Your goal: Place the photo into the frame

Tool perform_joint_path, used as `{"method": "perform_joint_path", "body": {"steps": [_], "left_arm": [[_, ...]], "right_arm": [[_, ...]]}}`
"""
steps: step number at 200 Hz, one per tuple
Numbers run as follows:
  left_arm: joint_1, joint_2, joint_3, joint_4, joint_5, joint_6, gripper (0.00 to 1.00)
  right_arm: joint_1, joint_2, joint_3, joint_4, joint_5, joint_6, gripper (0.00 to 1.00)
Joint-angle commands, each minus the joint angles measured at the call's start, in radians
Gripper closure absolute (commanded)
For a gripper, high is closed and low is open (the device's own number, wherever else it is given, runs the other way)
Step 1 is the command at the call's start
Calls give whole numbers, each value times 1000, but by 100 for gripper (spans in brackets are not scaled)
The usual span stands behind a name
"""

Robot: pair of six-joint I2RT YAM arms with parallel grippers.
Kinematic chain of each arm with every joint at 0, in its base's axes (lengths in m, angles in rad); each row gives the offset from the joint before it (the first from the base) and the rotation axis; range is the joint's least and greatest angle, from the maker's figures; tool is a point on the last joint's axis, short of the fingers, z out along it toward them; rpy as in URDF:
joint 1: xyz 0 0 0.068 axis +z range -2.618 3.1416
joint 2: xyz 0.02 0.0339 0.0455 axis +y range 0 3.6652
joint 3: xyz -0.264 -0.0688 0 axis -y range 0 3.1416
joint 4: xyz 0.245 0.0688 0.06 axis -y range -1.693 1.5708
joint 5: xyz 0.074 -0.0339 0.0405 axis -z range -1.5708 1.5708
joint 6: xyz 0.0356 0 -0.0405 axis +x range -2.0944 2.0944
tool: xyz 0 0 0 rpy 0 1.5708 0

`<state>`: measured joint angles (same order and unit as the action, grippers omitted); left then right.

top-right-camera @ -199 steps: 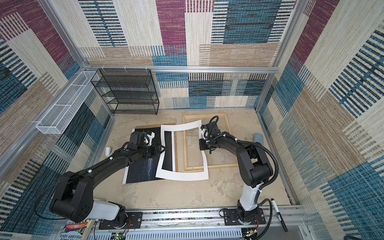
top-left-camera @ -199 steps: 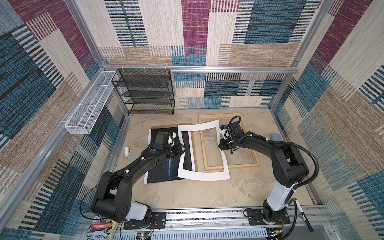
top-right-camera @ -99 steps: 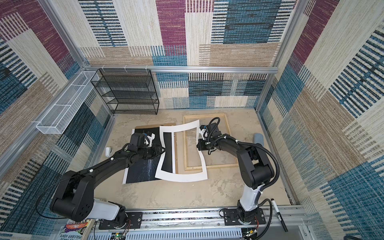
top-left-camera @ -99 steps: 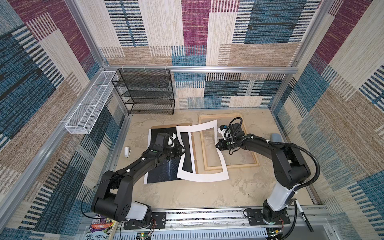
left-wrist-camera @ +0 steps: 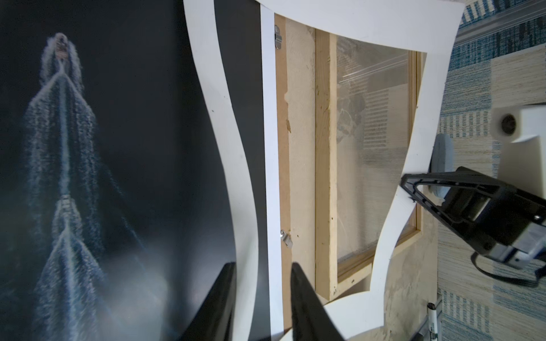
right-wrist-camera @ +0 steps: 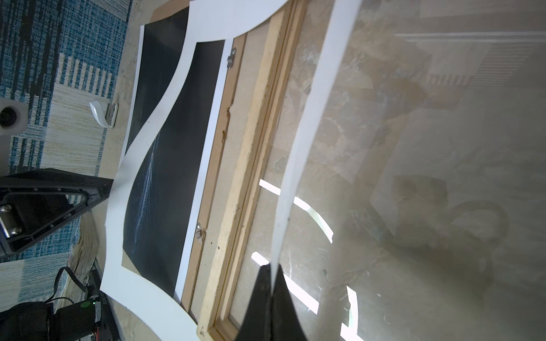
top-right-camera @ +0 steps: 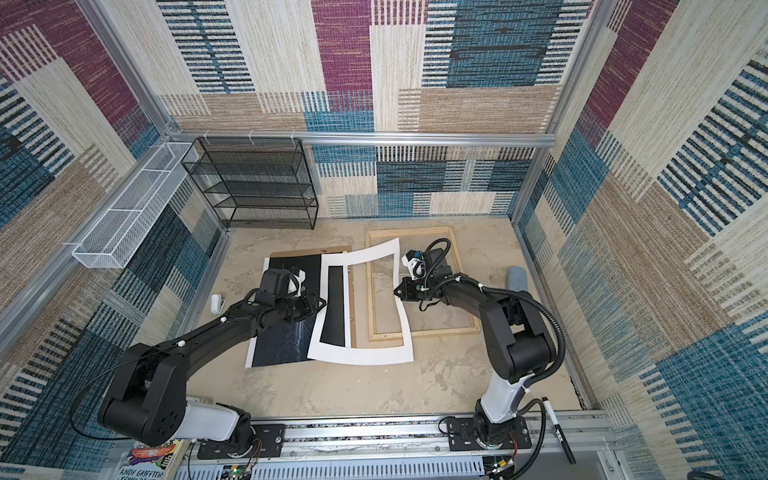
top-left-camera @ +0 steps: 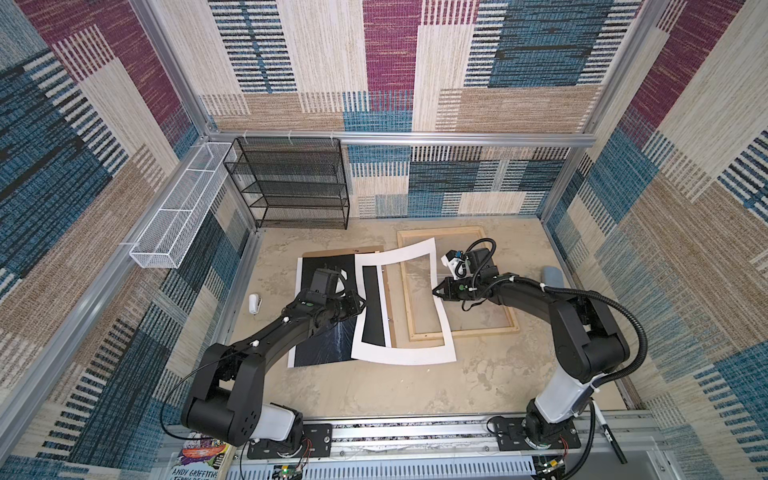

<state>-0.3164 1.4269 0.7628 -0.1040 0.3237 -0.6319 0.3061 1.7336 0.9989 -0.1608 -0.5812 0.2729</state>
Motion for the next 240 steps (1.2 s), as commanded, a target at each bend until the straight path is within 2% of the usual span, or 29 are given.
{"method": "perform_joint_path", "body": {"steps": [1, 101, 127, 178, 240], "left_arm": [[-1, -3, -4, -29, -59, 8, 67], [-1, 51, -5, -22, -80, 8, 65], [-1, 46, -3, -31, -81, 10, 72], [-1, 23, 19, -54, -70, 25, 98], [-3, -46, 36, -81, -22, 33, 100]], "right_arm": [[0, 7, -16, 62, -44, 29, 100], [-2, 20, -48, 108, -78, 51, 100], [-4, 8, -49, 112, -86, 49, 100], [-10, -37, -42, 116, -115, 53, 100], [-11, -119, -4, 28, -72, 13, 100]]}}
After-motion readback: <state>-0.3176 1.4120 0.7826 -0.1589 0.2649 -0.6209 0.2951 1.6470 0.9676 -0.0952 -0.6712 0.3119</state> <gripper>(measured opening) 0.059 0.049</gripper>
